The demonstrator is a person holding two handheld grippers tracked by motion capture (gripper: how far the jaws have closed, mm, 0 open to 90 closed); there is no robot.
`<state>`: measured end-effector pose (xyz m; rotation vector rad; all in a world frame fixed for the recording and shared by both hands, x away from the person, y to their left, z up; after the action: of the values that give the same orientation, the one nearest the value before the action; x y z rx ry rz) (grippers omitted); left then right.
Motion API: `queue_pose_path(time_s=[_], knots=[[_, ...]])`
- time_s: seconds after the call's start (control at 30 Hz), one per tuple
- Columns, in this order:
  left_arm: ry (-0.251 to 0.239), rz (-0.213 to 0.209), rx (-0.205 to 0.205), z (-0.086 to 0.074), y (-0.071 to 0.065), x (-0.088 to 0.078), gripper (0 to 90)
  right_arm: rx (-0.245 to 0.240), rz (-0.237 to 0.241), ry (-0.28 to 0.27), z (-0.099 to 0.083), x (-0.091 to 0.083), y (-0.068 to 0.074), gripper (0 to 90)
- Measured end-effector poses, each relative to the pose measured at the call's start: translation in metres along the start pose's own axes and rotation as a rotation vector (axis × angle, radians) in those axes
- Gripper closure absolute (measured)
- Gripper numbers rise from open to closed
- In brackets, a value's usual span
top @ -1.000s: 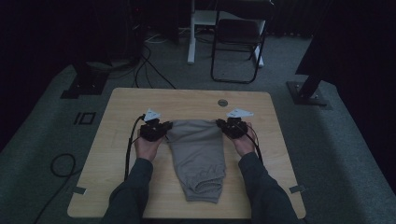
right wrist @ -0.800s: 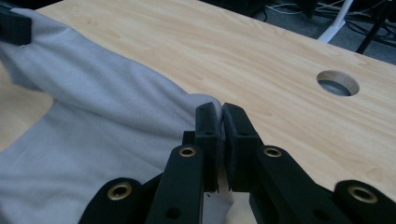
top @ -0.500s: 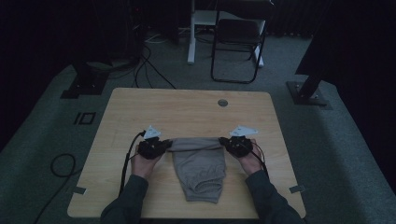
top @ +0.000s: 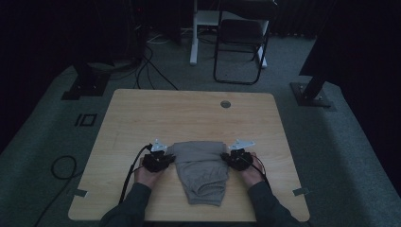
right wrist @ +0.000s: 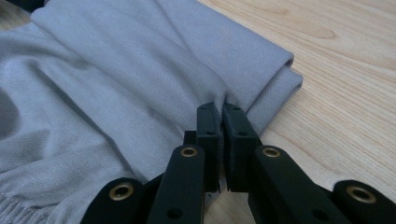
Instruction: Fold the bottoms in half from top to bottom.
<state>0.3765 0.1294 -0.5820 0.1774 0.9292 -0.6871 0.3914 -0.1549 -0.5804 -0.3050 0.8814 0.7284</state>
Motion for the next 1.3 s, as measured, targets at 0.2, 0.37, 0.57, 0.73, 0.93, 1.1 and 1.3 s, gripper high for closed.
queue_pose_path(time_s=[0.2,0.37,0.57,0.73,0.93,1.1,1.3], knots=[[-0.018,0.001,-0.02,0.003,0.004,0.003,83.4,0.029,0.005,-0.016,0.001,0.003,-0.004,87.2],[-0.026,0.011,-0.027,0.005,0.007,0.006,83.4,0.047,0.009,-0.026,0.003,0.006,-0.008,87.2],[-0.043,0.023,-0.04,0.009,0.011,0.009,83.4,0.057,0.0,-0.035,0.007,0.009,-0.011,87.2],[-0.055,0.038,-0.058,0.013,0.016,0.012,83.4,0.062,-0.016,-0.038,0.01,0.012,-0.014,87.1],[-0.062,0.043,-0.077,0.017,0.02,0.015,83.4,0.079,-0.025,-0.043,0.015,0.016,-0.018,87.2],[-0.063,0.049,-0.085,0.02,0.022,0.016,83.4,0.087,-0.035,-0.042,0.02,0.019,-0.021,87.2],[-0.063,0.057,-0.091,0.024,0.026,0.018,83.4,0.095,-0.046,-0.037,0.026,0.023,-0.025,87.2]])
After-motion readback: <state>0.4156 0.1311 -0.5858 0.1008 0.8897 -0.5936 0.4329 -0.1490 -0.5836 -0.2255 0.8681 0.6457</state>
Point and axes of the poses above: each handheld gripper's, and its own axes: x roughly forward along the jaws, z roughly out of its top, y roughly to its left, the point moved 5 cm from there along x, roughly forward along the jaws, and after that the axes turned 9 degrees about y, right-handed, at the moved point
